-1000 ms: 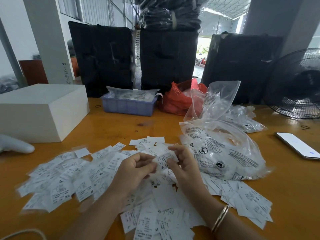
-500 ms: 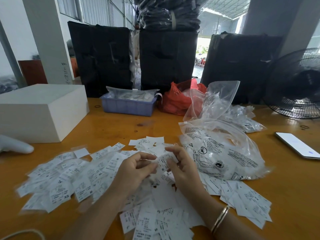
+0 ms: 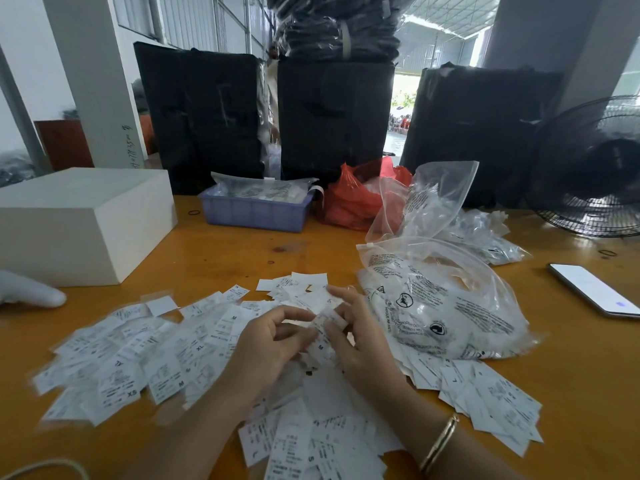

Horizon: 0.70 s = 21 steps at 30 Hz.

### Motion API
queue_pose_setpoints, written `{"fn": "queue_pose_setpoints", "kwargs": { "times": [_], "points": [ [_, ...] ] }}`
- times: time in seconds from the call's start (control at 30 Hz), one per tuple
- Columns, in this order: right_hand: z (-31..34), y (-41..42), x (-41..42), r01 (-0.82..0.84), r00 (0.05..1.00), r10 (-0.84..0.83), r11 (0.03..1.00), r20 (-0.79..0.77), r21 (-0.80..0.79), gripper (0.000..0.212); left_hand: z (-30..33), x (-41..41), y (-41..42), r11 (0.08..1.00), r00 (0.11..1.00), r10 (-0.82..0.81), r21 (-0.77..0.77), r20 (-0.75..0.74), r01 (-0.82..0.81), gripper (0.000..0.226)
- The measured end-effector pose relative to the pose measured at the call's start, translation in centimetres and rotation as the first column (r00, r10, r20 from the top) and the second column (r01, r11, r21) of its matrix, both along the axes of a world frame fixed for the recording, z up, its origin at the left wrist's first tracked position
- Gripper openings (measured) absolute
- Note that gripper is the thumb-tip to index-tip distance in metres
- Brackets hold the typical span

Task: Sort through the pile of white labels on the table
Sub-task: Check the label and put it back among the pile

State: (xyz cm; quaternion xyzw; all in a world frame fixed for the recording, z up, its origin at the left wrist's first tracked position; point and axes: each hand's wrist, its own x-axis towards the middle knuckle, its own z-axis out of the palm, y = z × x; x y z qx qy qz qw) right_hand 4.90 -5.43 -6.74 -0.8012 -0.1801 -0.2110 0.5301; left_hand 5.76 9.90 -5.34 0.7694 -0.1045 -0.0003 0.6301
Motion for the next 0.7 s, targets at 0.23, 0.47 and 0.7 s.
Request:
{"fn": "queue_pose_setpoints", "kwargs": {
  "times": [0.23,0.47,0.7],
  "points": [
    [-0.01,-0.17,0.52,0.042,0.997,-0.03,0.986,-0.078,0.159,0.021,-0.49,0.09,-0.07,0.99,0.995,0.093,-0.112,0.038,-0.088,0.015],
    [0.27,-0.05,0.35,0.016,0.988,0.02,0.972,-0.15,0.235,0.016,-0.55,0.01,-0.11,0.991,0.99,0.125,-0.065,0.062,-0.121,0.016],
    [0.32,-0.24,0.64,0.022,0.972,0.057,0.944,-0.229,0.33,0.015,-0.67,0.22,-0.02,0.994,0.993,0.105,-0.031,0.045,-0.104,0.016]
  ]
}}
